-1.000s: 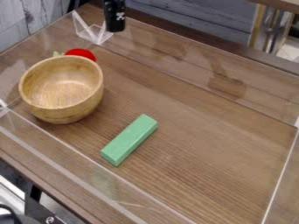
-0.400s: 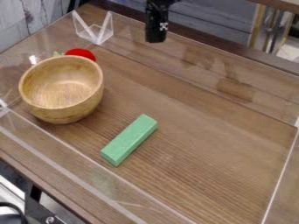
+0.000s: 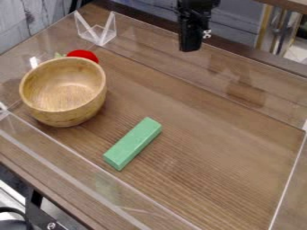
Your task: Move the red fruit to the right
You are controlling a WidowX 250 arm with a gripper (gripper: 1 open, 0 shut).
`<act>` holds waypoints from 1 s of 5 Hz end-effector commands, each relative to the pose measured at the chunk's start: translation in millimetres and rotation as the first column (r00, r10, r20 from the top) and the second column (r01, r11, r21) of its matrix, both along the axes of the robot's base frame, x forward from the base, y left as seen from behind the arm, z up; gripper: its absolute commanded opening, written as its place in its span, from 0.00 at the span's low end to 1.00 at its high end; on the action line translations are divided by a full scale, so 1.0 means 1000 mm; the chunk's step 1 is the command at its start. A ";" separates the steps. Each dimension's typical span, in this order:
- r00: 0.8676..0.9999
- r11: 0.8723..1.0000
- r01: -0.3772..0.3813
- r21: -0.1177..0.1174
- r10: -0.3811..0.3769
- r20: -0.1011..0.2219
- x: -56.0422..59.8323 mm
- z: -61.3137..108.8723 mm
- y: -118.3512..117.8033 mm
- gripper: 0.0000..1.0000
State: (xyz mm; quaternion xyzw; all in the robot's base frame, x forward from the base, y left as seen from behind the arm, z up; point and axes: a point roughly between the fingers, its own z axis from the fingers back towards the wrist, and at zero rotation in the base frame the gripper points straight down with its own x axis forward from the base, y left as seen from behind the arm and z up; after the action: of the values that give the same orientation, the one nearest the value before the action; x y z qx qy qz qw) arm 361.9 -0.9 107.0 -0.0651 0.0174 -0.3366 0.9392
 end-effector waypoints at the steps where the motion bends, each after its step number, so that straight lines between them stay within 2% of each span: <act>1: 0.988 0.991 -0.131 -0.030 0.133 0.082 0.002 0.014 -0.018 0.00; 2: 0.959 0.962 -0.270 -0.042 0.273 0.079 -0.003 -0.005 -0.026 0.00; 3: 0.942 0.945 -0.323 -0.056 0.326 0.078 -0.004 -0.027 -0.031 0.00; 5: 0.917 0.918 -0.389 -0.070 0.393 0.061 -0.001 -0.059 -0.032 0.00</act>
State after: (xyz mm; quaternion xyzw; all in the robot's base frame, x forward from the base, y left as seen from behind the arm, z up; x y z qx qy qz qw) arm 351.8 -32.2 30.8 -0.0838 -0.0140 -0.1427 0.9861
